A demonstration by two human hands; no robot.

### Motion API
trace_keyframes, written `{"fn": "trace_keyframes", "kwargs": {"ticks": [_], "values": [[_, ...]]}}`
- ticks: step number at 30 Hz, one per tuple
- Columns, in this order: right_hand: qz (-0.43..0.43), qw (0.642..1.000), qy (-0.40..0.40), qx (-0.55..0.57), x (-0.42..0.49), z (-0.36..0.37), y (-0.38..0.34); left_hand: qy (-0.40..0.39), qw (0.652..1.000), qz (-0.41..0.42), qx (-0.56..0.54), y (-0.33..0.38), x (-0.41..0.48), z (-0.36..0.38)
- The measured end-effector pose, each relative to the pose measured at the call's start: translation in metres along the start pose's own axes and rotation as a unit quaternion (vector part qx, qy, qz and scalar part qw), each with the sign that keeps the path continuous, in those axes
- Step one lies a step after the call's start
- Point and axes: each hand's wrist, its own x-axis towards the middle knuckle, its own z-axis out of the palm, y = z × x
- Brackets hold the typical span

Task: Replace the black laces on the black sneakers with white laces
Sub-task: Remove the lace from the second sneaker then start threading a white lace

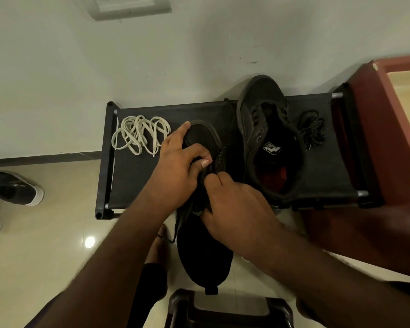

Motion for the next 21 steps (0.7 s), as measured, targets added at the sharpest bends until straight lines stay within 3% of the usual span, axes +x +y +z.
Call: {"fn": "trace_keyframes", "kwargs": {"ticks": [3,9,16,21], "values": [[-0.003,1.000,-0.007,0.001,0.000,-0.002,0.000,0.028,1.000,-0.009,0.000,0.005,0.001,0.006],[-0.012,1.000,-0.019,0.011,-0.002,-0.001,0.002,0.202,0.959,-0.117,-0.158,-0.003,0.008,-0.015],[-0.010,1.000,-0.012,0.003,-0.001,-0.001,0.000,0.019,0.999,-0.030,-0.033,0.003,0.001,-0.010],[-0.015,1.000,0.001,0.006,-0.002,0.001,0.001,-0.003,0.999,-0.025,-0.025,0.005,0.000,-0.007]]}}
